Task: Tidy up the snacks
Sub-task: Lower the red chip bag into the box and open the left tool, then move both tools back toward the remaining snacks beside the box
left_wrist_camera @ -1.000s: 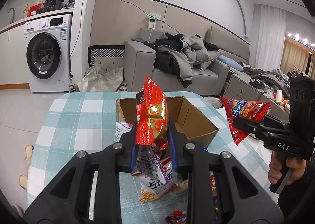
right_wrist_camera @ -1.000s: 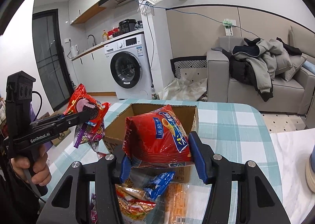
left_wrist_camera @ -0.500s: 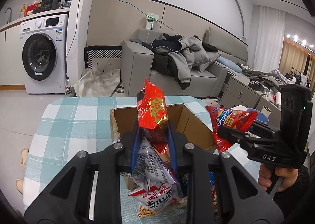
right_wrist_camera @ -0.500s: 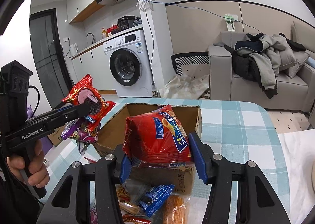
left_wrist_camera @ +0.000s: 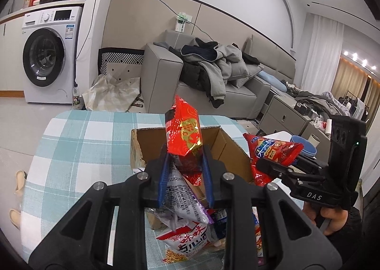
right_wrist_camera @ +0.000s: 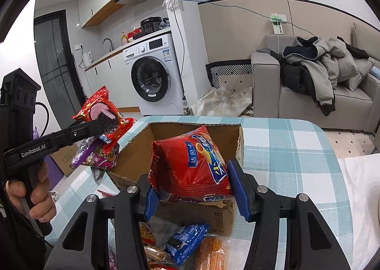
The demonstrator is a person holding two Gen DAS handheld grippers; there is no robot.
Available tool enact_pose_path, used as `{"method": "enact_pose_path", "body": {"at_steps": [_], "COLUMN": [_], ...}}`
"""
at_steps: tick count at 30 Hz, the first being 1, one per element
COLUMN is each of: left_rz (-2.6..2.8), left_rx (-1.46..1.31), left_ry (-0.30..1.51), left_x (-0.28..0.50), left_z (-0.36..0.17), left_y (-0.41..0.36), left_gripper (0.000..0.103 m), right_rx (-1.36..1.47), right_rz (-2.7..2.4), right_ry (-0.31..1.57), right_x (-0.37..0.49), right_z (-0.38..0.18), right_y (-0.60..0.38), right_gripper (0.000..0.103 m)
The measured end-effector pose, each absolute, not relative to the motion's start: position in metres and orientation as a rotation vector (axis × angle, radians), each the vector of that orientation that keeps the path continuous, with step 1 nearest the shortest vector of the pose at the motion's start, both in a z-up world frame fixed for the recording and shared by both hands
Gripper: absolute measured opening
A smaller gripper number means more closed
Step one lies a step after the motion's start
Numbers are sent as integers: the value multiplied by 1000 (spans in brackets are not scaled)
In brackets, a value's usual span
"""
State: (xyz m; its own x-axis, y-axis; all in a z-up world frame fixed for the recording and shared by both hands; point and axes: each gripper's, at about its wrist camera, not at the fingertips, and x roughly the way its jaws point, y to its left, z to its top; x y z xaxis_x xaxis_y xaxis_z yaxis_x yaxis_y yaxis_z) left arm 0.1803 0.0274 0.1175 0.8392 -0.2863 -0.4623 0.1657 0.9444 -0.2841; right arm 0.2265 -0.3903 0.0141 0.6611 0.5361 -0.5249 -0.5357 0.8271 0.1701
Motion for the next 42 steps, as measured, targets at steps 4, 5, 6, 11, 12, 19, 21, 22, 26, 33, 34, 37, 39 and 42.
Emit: {"method": "enact_pose_path", "body": {"at_steps": [4,5,6,11,12,19,21,22,26,33,34,37,39,42], "left_rz": [-254,-255,-258,-264,-264,-256,-255,-250,-232,-215,-218,-189,-176,-169], "left_rx": [-235,-232,-230,-225,-224,-188,-171,-162,-125,-99,-96,-87,-97,-91], "left_ry": [511,506,505,532,535,568,583,587,610,616,616,600,588,595], "left_x": [186,188,191,208,210,218,221,223,230,230,227,217,207,193], "left_z": [119,120,119,113,112,101,97,96,86,82,82,88,90,91], "left_y": [23,22,20,12,11,4,1,0,-6,-8,-8,-5,-1,3], "left_gripper": [21,21,20,20,20,21,21,21,21,27,32,66,82,85], "right_rx": [3,4,6,14,14,17,17,17,20,11,3,-4,2,9], "right_rz": [599,595,593,591,592,609,613,614,605,584,578,566,559,545], "right_ry": [593,595,598,599,599,594,595,595,602,584,578,565,557,561], "right_x": [229,231,233,240,240,246,249,250,255,251,248,239,232,225], "right_z": [14,13,12,9,9,9,9,9,9,15,16,21,24,25], "right_y": [-391,-392,-392,-394,-394,-385,-381,-380,-376,-381,-382,-389,-395,-402], "right_gripper": [54,54,54,54,54,54,54,54,55,71,72,88,91,95]}}
